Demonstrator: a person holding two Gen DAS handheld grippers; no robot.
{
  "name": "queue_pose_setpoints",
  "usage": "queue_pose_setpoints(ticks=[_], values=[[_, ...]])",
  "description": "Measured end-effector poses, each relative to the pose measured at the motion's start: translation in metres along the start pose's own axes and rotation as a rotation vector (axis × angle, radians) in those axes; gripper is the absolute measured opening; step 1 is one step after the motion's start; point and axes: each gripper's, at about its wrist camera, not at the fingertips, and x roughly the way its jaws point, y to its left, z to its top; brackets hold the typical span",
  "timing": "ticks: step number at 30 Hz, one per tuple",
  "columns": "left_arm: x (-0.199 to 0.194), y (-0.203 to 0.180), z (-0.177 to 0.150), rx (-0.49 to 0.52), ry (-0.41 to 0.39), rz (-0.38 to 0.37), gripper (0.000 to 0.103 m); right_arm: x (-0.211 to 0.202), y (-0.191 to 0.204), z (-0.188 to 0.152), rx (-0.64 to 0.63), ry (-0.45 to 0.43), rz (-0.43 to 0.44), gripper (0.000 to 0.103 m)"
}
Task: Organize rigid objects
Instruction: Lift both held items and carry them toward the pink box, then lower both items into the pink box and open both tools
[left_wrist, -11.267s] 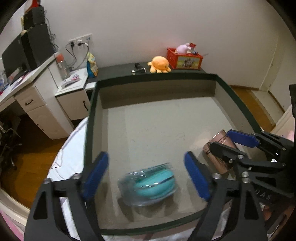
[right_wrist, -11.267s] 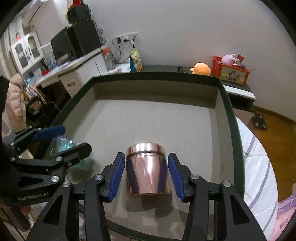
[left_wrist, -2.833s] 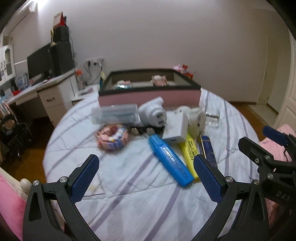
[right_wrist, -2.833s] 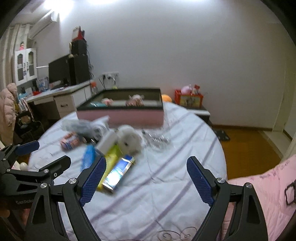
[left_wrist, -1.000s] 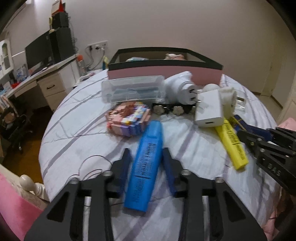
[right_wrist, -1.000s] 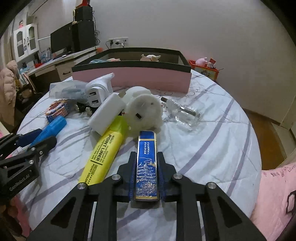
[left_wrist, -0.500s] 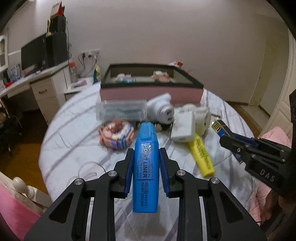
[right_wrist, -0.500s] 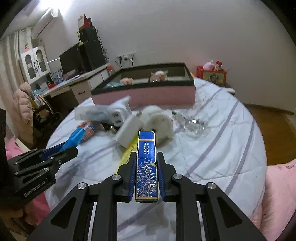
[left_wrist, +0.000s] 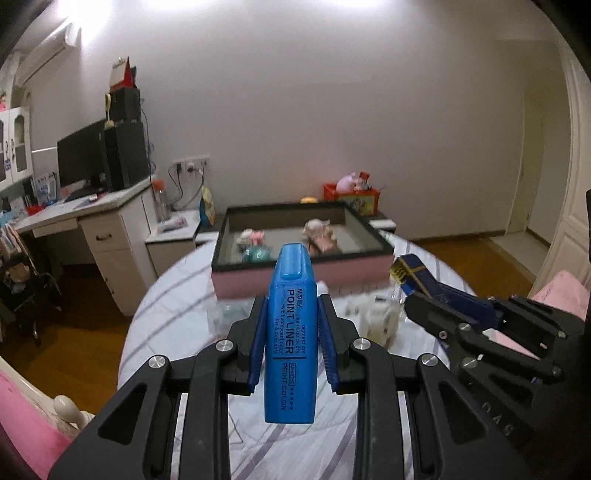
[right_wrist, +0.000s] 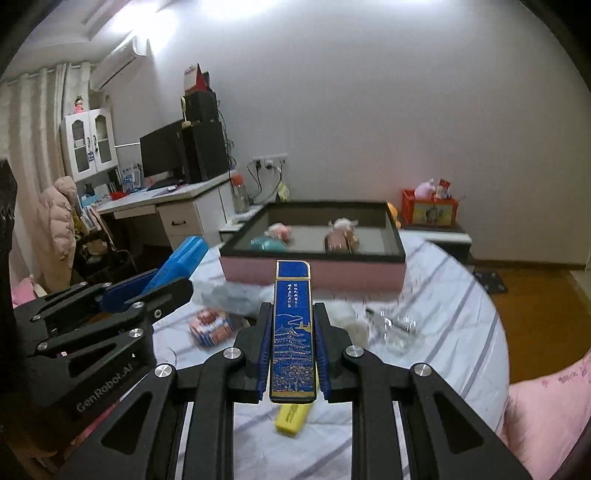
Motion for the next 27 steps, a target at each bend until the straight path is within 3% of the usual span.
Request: queue_pose_setpoints(ticks=[7,18,27], values=[[-0.007,-0.007,0.016,0.014,-0.045,0.019,0.027,-0.013,0.009,0.026,-0.016,-0.092,-0.009,0.021],[-0.005,-0.008,0.043,0.039,-0.125,0.07,0.027,-0.011,0.012,0.055,-0.045,-0.153,-0.024,0.021],[0.021,0.001,0.071,0.069,-0.156,0.128,0.027,0.01,0.014,0.078,-0.076,-0.175,-0.033,0.021]])
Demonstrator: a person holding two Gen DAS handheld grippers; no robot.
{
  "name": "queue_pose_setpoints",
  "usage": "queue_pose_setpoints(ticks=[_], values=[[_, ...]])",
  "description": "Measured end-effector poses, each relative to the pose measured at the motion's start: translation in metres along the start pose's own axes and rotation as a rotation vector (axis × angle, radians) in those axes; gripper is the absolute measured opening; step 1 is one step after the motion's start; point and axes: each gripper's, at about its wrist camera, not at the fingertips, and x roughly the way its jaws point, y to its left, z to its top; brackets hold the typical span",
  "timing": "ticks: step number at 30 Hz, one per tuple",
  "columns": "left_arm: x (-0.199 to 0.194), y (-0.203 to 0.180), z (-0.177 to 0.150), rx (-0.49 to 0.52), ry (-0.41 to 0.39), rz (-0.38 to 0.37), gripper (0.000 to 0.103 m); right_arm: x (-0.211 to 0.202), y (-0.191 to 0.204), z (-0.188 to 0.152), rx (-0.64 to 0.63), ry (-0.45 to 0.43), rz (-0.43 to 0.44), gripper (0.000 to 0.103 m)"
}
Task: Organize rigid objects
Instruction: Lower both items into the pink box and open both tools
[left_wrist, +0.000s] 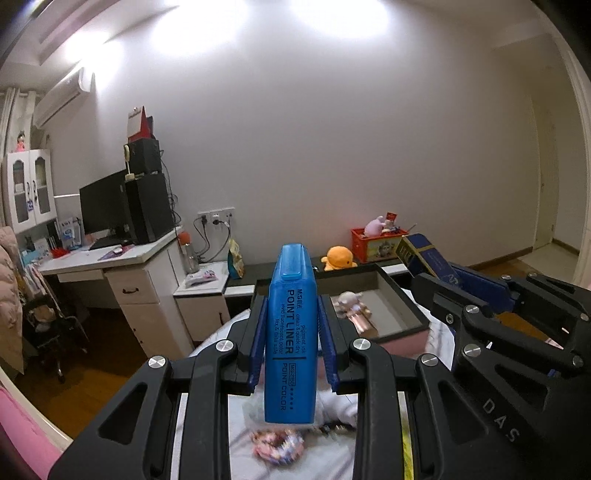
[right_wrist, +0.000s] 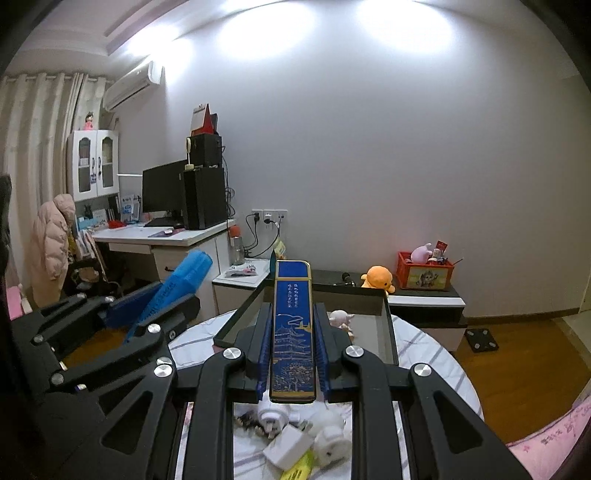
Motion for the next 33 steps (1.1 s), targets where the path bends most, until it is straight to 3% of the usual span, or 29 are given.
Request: queue_pose_setpoints(ticks=[7,12,18,25,29,30,32,33], values=[[0.062,0.013,0.021,0.034,0.027,0.008,0.027,0.052,-0.014,0.019,-0.017,0.029,-0.011,0.021],[0.134,0.021,0.017,0.034,0.141,-0.012,0.027,0.102,-0.039,0.018,-0.011,0.097,-0.036,0.021],[0.213,0.005,-0.009,0.064,0.309,-0.053,0.027,0.174,-0.069,-0.01,-0.006,0.25,-0.092,0.021],[0.255,-0.021,-0.03,0.133,0.412,-0.074,0.027,0.219,-0.093,-0.047,-0.015,0.411,-0.149,0.021],[0.257,-0.022,-0.031,0.13,0.416,-0.067,0.028,0.225,-0.098,-0.056,-0.003,0.439,-0.133,0.021],[0.254,-0.021,-0.03,0.129,0.404,-0.064,0.029,0.225,-0.099,-0.057,0.005,0.439,-0.127,0.021],[0.25,-0.019,-0.026,0.117,0.389,-0.066,0.05,0.225,-0.104,-0.057,0.031,0.436,-0.118,0.023],[0.247,-0.017,-0.024,0.11,0.379,-0.064,0.056,0.222,-0.105,-0.056,0.039,0.42,-0.118,0.029]])
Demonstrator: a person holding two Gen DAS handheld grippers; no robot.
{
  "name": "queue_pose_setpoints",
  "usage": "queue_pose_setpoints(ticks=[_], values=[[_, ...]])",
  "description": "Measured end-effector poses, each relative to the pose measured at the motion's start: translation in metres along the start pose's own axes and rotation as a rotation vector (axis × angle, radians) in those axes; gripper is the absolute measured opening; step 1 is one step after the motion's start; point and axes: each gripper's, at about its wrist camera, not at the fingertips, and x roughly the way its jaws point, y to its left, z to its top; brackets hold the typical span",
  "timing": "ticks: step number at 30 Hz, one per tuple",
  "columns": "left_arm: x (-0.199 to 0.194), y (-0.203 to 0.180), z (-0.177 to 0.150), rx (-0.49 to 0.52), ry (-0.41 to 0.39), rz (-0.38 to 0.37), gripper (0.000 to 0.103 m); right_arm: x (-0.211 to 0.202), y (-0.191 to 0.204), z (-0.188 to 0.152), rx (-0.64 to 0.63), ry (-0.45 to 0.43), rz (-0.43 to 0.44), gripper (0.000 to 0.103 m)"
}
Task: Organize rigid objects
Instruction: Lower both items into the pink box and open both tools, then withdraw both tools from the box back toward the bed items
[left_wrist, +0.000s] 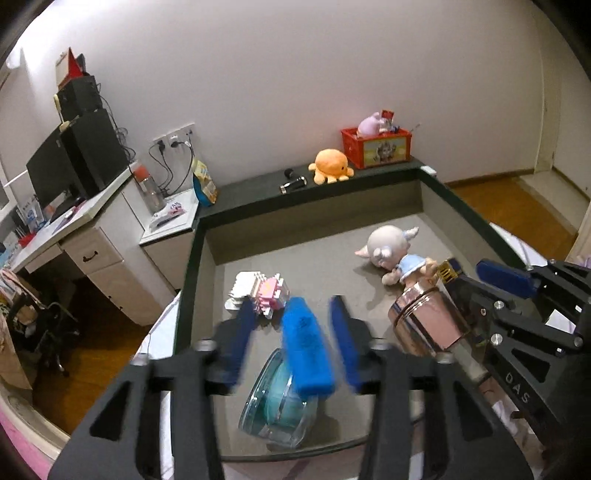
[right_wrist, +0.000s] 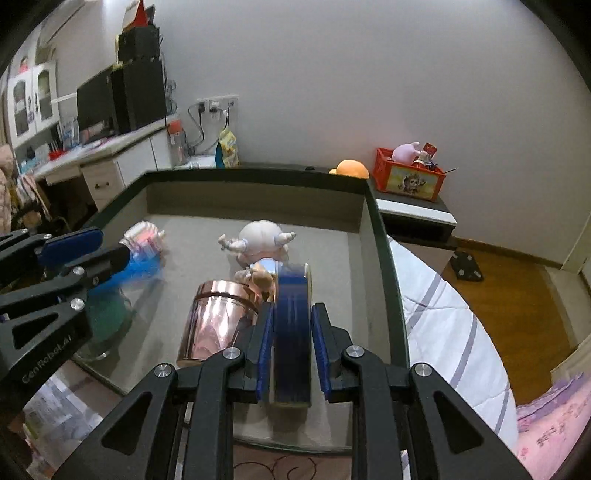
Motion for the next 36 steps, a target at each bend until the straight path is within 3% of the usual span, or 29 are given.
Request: queue_pose_setpoints(ticks=[1,3,7,8,14,21,31,36], values=[[-0.004,0.001,0.001,-0.003,-0.013,0.004,0.066,-0.005,-0.001,0.001,0.005,-0.017,0.0,0.036],[-0.016,0.003,0.001,-0.009,-0.037,0.009,0.072,-0.016,0.002,0.004,0.009,-0.048,0.005,0.068],[-0.053,0.016,0.0,-0.06,-0.11,0.027,0.085,-0.058,0.009,0.006,0.003,-0.145,-0.002,0.075],[-0.065,0.02,-0.002,-0.077,-0.131,0.029,0.087,-0.066,0.01,0.007,0.006,-0.159,-0.004,0.082],[-0.15,0.028,-0.026,-0.095,-0.264,0.072,0.096,-0.138,0.022,0.002,0.015,-0.269,0.04,0.083],[-0.232,0.03,-0.073,-0.135,-0.391,0.077,0.1,-0.219,0.045,-0.034,-0.008,-0.383,0.05,0.086],[-0.307,0.011,-0.136,-0.139,-0.547,0.126,0.103,-0.291,0.059,-0.096,-0.006,-0.478,0.045,0.089],[-0.314,0.01,-0.152,-0.157,-0.524,0.127,0.103,-0.304,0.064,-0.12,-0.01,-0.517,0.029,0.09]])
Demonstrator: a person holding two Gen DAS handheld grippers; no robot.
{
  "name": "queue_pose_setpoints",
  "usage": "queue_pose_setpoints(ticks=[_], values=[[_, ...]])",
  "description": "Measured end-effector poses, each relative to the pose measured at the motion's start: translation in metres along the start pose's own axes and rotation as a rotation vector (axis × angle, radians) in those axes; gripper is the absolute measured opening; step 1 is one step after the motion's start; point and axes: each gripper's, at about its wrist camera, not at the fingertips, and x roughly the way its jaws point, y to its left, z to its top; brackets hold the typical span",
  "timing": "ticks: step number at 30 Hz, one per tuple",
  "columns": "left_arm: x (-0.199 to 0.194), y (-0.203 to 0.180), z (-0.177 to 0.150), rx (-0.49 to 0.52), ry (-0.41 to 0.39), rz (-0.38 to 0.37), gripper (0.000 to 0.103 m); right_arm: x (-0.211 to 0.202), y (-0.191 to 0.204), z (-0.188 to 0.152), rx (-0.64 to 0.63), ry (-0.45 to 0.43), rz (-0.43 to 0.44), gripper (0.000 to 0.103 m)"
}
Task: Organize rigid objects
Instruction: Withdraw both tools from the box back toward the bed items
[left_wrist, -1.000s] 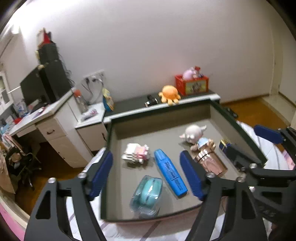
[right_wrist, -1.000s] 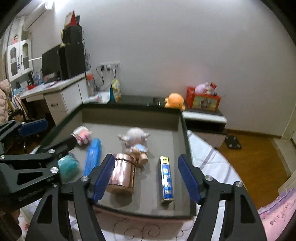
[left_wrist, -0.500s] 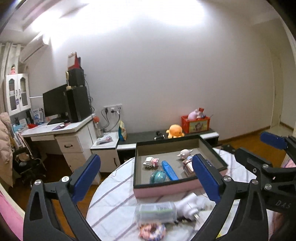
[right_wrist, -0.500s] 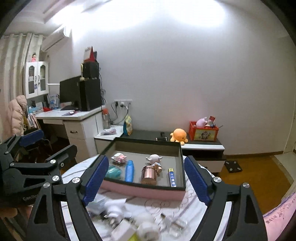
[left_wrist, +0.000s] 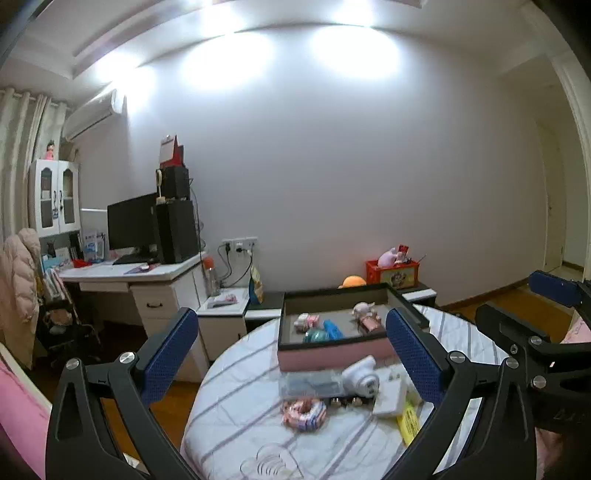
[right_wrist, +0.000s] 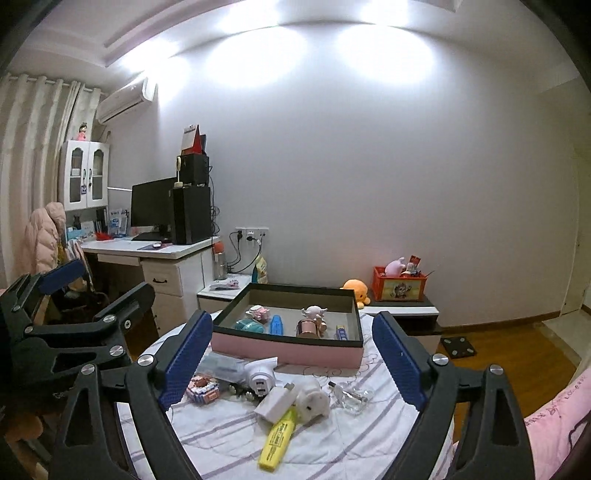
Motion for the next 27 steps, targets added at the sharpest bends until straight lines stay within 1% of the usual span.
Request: queue_pose_setpoints(ticks=[4,9,13,16,20,22,25,27], values=[[-0.007,0.002,-0.007,-0.008,0.007,0.008,0.103,-0.007,0.003,-0.01,0.005,0.011,0.005,0.09],[-0.005,0.005,-0.014,-0.045,0.037,-0.022,0.103,-0.008,0.005,-0.016,-0.012,0.025,0.0,0.09],[0.0,0.001,-0.022,-0.035,0.055,-0.021,0.103,-0.005,0.001,-0.02,-0.013,0.038,-0.007,0.09],[0.006,-0.003,-0.029,-0.025,0.085,-0.036,0.103,0.001,-0.002,-0.026,-0.004,0.061,-0.007,0.09],[0.02,-0.008,-0.044,-0.001,0.147,-0.046,0.103,0.009,-0.006,-0.037,0.001,0.1,-0.014,0.09],[0.028,-0.01,-0.054,0.005,0.192,-0.067,0.103,0.016,-0.008,-0.044,0.004,0.128,-0.018,0.09],[0.046,-0.008,-0.072,-0.036,0.288,-0.135,0.103,0.028,-0.014,-0.057,0.018,0.182,-0.012,0.09],[0.056,-0.005,-0.082,-0.075,0.335,-0.148,0.103,0.037,-0.019,-0.066,0.025,0.218,-0.02,0.09]])
